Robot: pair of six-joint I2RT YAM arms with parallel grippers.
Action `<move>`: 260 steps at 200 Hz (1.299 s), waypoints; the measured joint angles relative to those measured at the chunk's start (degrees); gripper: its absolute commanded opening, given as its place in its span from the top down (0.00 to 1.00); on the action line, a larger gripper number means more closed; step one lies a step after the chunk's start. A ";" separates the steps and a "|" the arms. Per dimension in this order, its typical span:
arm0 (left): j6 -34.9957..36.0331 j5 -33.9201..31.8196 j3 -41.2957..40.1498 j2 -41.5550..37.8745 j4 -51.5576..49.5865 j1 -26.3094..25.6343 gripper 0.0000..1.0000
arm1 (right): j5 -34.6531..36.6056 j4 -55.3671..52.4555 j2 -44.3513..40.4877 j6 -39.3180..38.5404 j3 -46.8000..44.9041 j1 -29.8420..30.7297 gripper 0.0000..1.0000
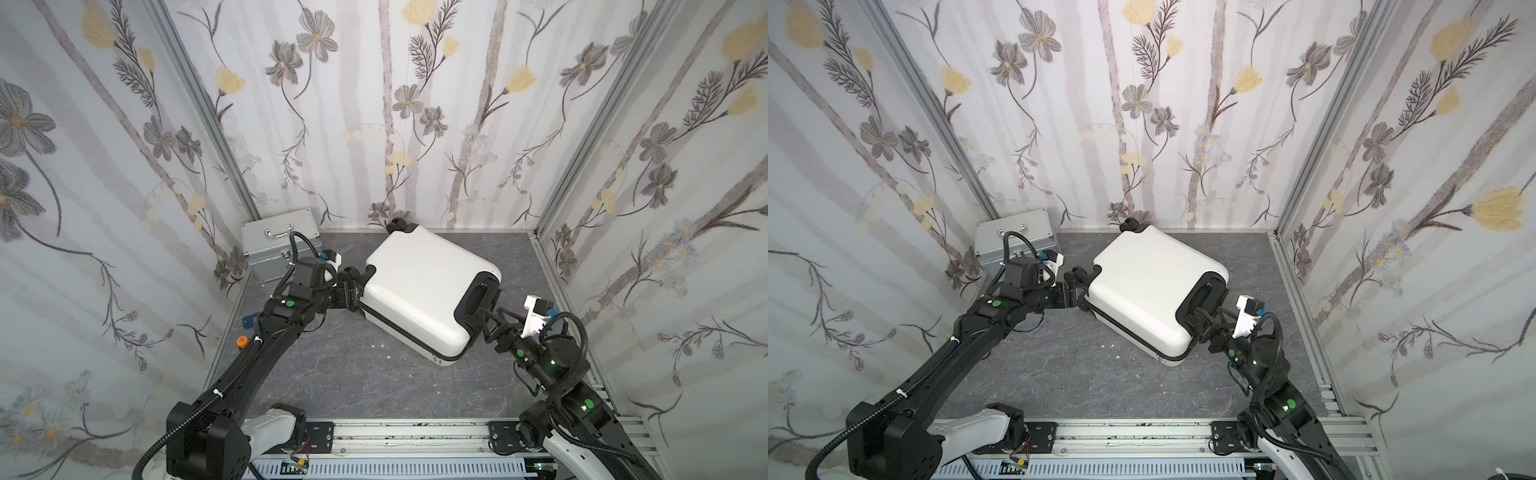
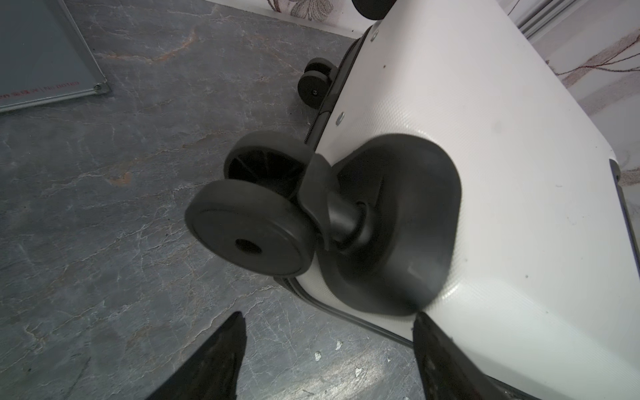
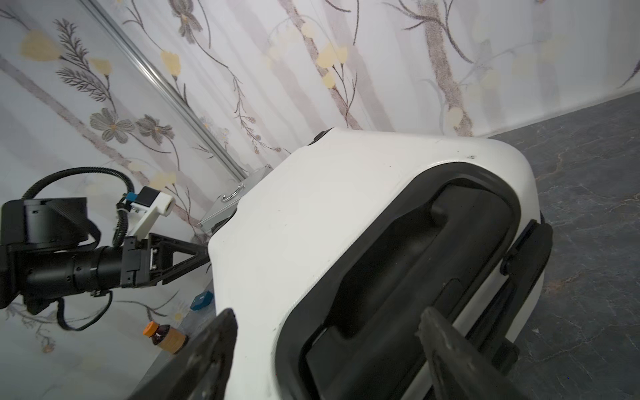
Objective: Open the suitcase zippers
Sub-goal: Adjust the suitcase at the center of the board, then move the suitcase to the center of the board.
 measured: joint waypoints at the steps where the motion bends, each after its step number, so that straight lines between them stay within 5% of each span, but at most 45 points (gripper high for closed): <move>1: 0.02 0.02 -0.02 -0.07 -0.02 -0.04 0.23 | 0.22 -0.37 -0.48 0.02 -0.11 0.28 0.17; 43: 1.33 0.00 0.11 -0.61 -1.11 -0.44 0.23 | -3.10 -9.07 -10.27 7.21 -6.91 4.28 0.16; 74: 1.68 -0.02 -0.28 -1.40 -1.27 -0.70 0.23 | -5.51 -5.60 -10.73 10.54 -10.25 4.37 0.14; 114: 1.92 -0.61 -0.74 -1.70 -1.29 -0.76 0.23 | -7.10 6.38 0.39 10.69 -10.97 2.23 0.13; 140: 1.92 -0.55 -0.74 -1.88 -1.20 -1.03 0.23 | -11.52 13.07 11.26 9.90 -8.76 -4.92 0.14; 210: 3.96 0.35 0.98 -1.27 -1.33 -1.60 0.24 | -22.05 19.10 35.80 2.80 6.23 -17.42 0.13; 235: 10.38 3.13 1.57 -3.87 -1.27 -5.20 0.21 | -24.09 18.40 34.80 -1.18 9.14 -17.51 0.12; 260: 21.11 8.31 1.22 -8.76 -0.81 -11.41 0.17 | -23.39 13.46 23.96 -5.33 6.58 -17.68 0.15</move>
